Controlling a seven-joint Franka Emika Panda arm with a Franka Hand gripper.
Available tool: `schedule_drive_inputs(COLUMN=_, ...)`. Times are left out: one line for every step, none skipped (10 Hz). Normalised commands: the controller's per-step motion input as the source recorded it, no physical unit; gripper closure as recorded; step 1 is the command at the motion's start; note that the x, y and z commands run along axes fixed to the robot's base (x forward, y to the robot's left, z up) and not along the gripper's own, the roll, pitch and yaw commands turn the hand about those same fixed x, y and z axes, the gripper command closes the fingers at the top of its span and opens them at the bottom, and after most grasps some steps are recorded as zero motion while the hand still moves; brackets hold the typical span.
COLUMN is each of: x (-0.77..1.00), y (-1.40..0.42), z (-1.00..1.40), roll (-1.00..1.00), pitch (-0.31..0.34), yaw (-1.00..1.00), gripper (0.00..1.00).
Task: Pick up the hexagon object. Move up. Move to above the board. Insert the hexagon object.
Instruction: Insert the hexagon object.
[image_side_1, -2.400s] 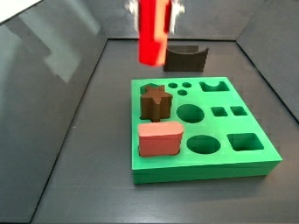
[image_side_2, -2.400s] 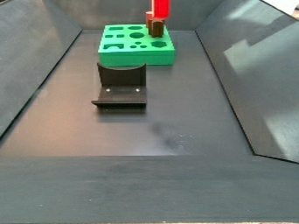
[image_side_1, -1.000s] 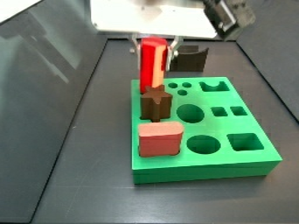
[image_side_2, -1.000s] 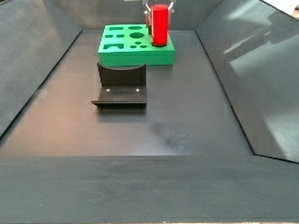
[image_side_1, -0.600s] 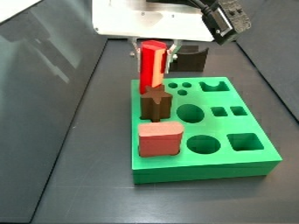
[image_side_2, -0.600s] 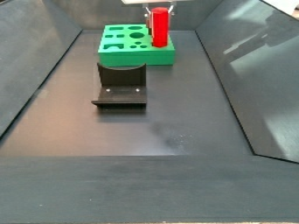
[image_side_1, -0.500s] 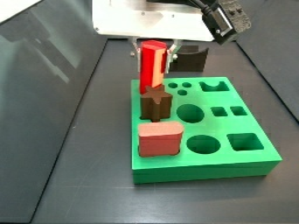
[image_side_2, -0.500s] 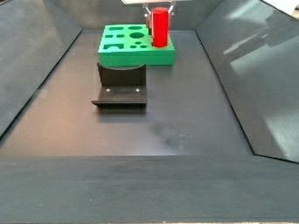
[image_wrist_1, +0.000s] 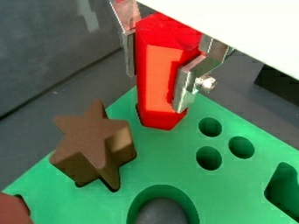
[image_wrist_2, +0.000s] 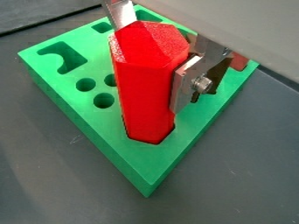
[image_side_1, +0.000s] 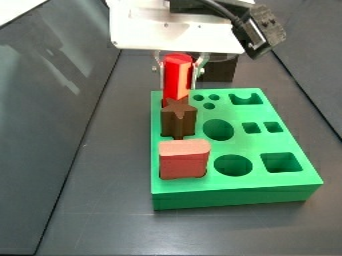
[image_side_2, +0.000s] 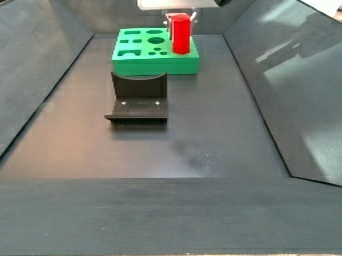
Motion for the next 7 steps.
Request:
schedule_drive_inputs(x=0.0, y=0.0, z=-0.25, roll=0.0, pitch=-0.051, yaw=0.07, gripper=1.0)
schedule_drive_inputs(x=0.0, y=0.0, z=-0.3, roll=0.02, pitch=-0.067, yaw=0.09, gripper=1.0)
schedule_drive_inputs(x=0.0, y=0.0, z=-0.67, roll=0.05, pitch=-0.119, yaw=0.12, gripper=1.0)
schedule_drive_inputs(x=-0.01, y=0.0, z=-0.98, roll=0.12, pitch=-0.103, yaw=0.25, gripper=1.0)
schedule_drive_inputs(x=-0.05, y=0.0, z=-1.0, roll=0.13, pitch=-0.089, yaw=0.25, gripper=1.0)
schedule_drive_inputs(x=-0.14, y=-0.05, z=-0.82, roll=0.21, pitch=-0.143, yaw=0.2, gripper=1.0)
schedule_drive_inputs(x=0.0, y=0.0, z=0.0, roll=0.01, pitch=0.0, yaw=0.0, gripper=1.0)
